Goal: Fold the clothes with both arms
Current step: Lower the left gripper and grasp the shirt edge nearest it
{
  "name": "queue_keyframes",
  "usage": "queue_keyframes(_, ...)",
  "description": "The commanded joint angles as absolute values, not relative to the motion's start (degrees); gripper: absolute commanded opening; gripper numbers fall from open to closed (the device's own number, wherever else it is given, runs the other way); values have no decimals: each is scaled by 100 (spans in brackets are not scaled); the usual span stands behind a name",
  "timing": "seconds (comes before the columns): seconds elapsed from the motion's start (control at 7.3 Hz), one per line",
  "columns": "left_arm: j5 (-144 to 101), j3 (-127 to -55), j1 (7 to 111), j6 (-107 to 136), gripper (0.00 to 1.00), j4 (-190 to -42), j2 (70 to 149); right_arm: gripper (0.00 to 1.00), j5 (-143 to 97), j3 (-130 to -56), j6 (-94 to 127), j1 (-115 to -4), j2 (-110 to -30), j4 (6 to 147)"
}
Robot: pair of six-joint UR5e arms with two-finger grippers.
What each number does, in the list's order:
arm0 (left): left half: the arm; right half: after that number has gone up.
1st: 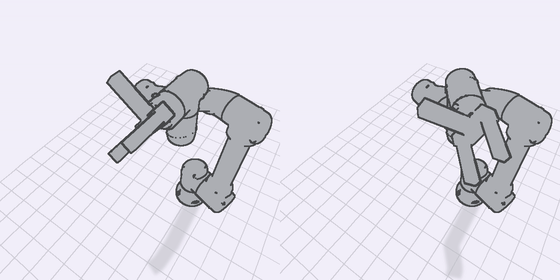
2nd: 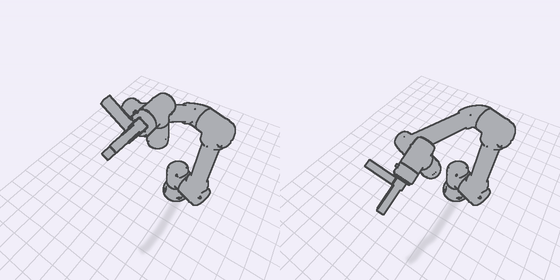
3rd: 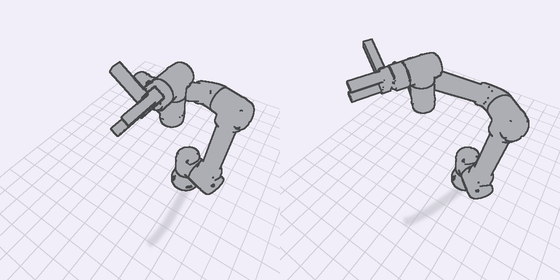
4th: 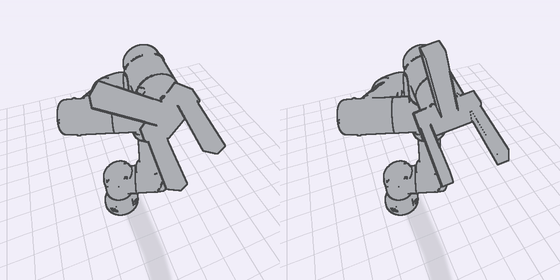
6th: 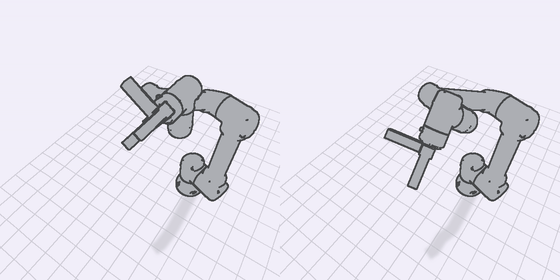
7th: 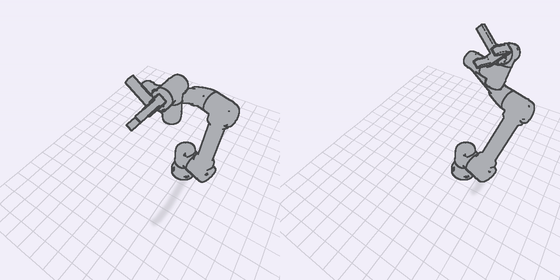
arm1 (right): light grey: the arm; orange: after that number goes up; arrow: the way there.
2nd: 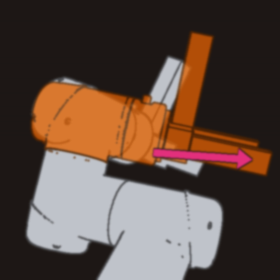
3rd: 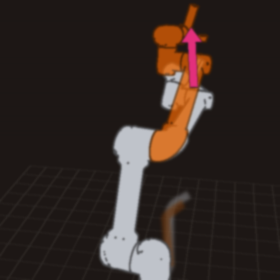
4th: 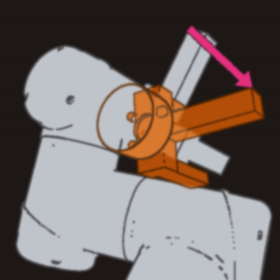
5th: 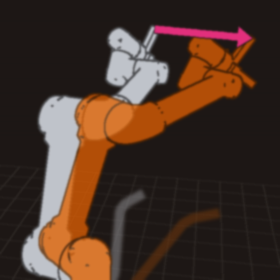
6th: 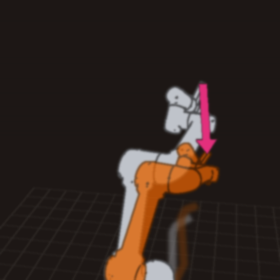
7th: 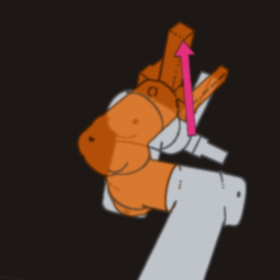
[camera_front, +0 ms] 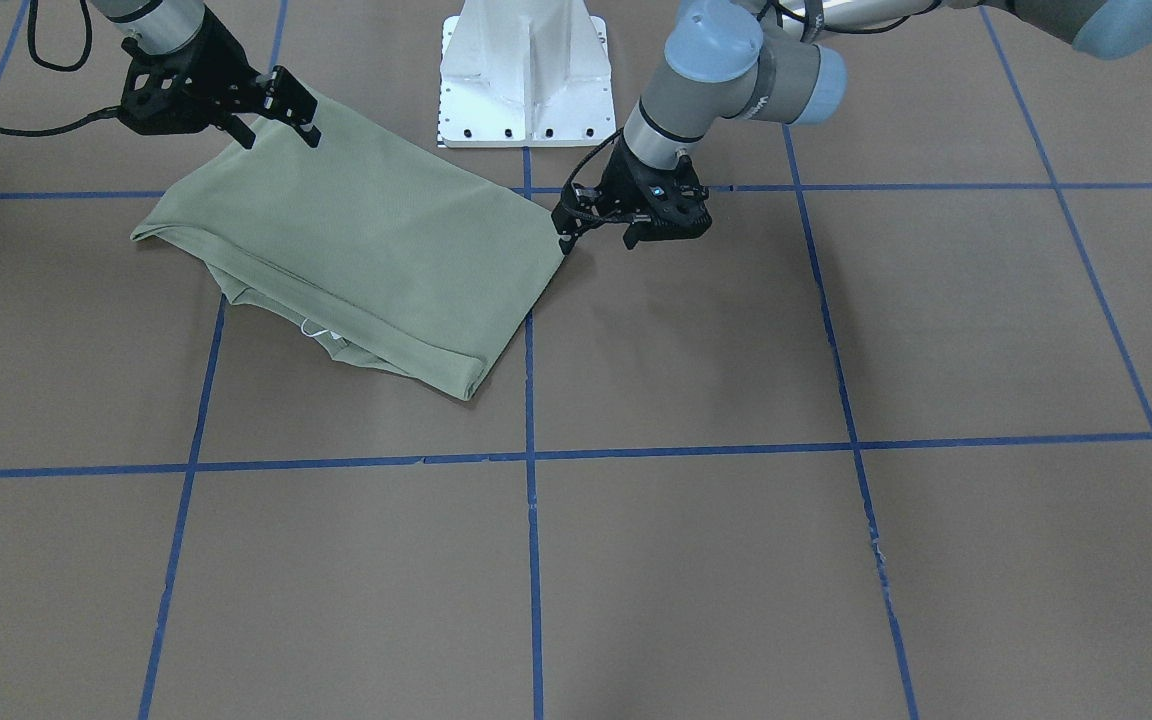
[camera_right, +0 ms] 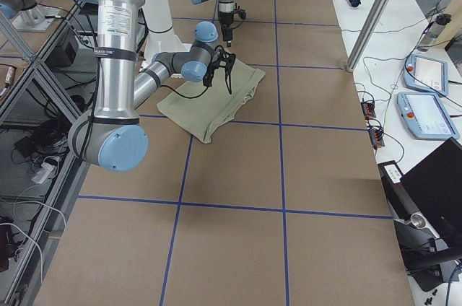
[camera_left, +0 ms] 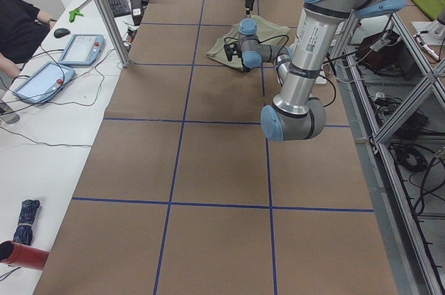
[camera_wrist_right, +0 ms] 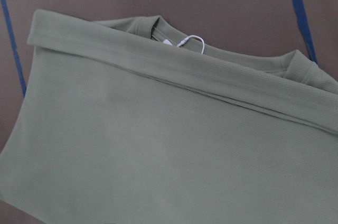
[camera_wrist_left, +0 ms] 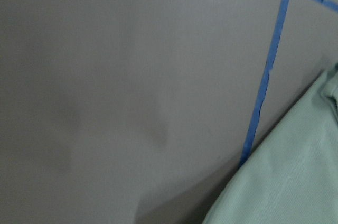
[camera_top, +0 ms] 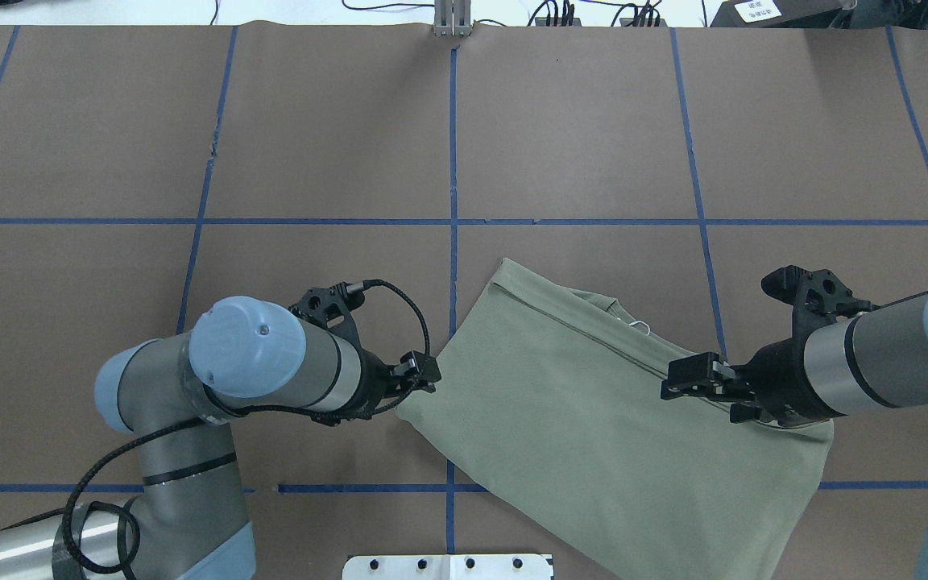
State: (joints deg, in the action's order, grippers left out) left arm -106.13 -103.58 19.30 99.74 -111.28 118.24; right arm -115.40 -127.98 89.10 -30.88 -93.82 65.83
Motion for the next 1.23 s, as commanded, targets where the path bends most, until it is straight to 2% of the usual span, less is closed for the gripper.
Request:
queue_keyframes(0.0, -10495, -10222, 1600, 10178, 99, -11127, 11865, 100, -11540, -12709, 8947, -3208, -9220, 6583)
queue_keyframes(0.41, -10240, -9756, 1600, 10230, 98, -11197, 12085, 100, -11531, -12613, 8956, -3208, -9220, 6583)
queue_keyframes(0.55, -10239, -9756, 1600, 10239, 94, -11197, 12111, 100, -11531, -12604, 8947, -3208, -9228, 6583)
queue_keyframes(0.68, -10239, -9756, 1600, 10326, 62, -11197, 12137, 100, -11531, -12595, 8947, -3208, -9229, 6583)
queue_keyframes(0.82, -10231, -9747, 1600, 10292, 16, -11206, 12146, 100, -11531, -12595, 8947, -3217, -9229, 6583)
queue_keyframes(0.96, -10230, -9756, 1600, 10275, 0, -11197, 12146, 100, -11531, -12577, 8947, -3217, -9229, 6583)
queue_keyframes(1.1, -10230, -9773, 1626, 10274, 0, -11189, 12146, 100, -11531, -12568, 8947, -3234, -9229, 6574)
